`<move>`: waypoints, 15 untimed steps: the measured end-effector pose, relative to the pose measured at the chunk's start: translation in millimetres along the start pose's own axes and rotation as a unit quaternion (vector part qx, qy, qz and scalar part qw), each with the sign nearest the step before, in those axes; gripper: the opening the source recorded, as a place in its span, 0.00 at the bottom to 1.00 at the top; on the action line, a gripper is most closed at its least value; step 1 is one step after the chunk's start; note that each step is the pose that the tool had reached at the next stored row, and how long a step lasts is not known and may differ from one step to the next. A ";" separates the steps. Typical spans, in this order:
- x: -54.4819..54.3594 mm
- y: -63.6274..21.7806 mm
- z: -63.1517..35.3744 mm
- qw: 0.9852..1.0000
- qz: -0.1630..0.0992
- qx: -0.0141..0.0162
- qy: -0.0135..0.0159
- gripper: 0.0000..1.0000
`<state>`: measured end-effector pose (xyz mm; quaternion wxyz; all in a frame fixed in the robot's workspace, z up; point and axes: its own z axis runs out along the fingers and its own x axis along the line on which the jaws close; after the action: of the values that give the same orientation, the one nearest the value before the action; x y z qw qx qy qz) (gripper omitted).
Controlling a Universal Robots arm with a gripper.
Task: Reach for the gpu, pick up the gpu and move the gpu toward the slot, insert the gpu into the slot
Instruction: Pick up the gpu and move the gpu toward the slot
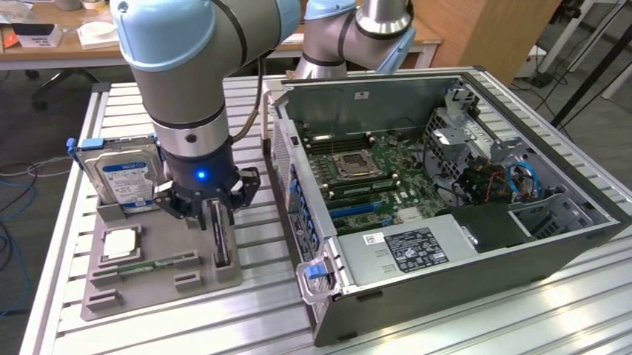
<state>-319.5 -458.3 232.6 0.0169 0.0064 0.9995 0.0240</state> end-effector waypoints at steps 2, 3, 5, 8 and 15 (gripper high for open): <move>0.0 0.0 0.0 1.000 0.000 0.000 0.000 0.46; 0.0 0.0 0.0 1.000 0.000 0.000 0.000 0.46; 0.0 0.0 0.0 1.000 0.000 0.000 0.000 0.39; 0.0 0.0 0.0 1.000 0.000 0.000 0.000 0.31; 0.0 0.0 0.0 1.000 0.000 0.000 0.000 0.26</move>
<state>-319.5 -458.3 232.7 0.0169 0.0065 0.9995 0.0240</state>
